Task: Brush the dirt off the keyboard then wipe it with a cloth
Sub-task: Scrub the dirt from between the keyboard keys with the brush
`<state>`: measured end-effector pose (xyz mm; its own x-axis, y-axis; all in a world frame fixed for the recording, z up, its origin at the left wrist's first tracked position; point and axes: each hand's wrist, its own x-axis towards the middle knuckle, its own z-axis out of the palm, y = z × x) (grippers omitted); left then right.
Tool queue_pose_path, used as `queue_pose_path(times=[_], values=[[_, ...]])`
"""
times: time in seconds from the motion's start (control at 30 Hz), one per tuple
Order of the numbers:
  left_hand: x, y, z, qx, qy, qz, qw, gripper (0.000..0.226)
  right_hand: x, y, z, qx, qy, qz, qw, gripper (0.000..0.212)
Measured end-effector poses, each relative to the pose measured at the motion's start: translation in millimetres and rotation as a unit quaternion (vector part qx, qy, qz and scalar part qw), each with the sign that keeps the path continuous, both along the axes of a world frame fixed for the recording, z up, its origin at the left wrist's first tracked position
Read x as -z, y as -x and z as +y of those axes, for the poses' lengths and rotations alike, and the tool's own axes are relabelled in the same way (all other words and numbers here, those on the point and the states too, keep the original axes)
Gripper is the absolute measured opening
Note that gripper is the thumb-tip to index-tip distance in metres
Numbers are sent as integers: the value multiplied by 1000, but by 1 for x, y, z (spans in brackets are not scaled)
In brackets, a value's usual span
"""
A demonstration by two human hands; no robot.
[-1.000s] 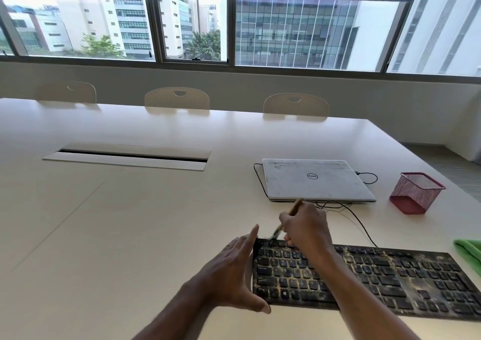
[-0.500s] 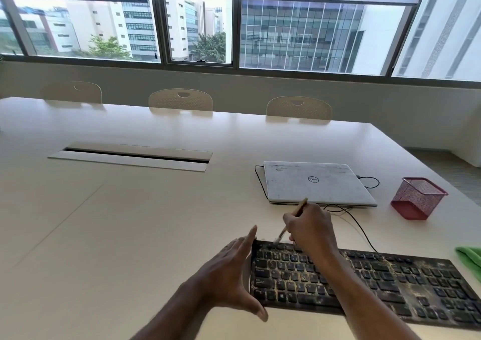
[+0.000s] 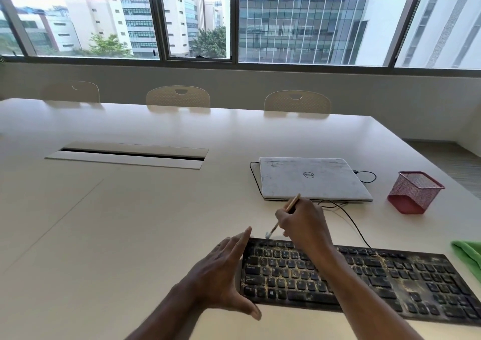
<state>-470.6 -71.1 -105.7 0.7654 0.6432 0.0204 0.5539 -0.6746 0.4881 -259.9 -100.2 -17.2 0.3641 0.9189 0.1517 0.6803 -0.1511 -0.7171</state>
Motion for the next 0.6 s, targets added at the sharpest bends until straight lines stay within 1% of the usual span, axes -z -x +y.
queue_pose_path(times=[0.07, 0.17, 0.3, 0.37, 0.5, 0.6], values=[[0, 0, -1, -5, -8, 3, 1000, 154, -3, -1, 0, -26, 3, 21, 999, 18], [-2, -2, -3, -13, -19, 9, 1000, 153, 0, -5, 0, -52, 24, 7, 998, 22], [-2, -2, -5, -22, -27, 13, 999, 150, 5, -15, -1, -4, 21, -2, 1000, 23], [-2, -2, -5, -26, -26, 14, 999, 150, 2, -18, -1, -4, 11, 7, 1000, 23], [-4, -5, -7, -33, -23, 18, 999, 154, -4, -16, -2, -66, 15, 37, 997, 21], [-3, -4, -6, -35, -26, 25, 999, 155, 3, -20, -1, -59, 24, 0, 998, 26]])
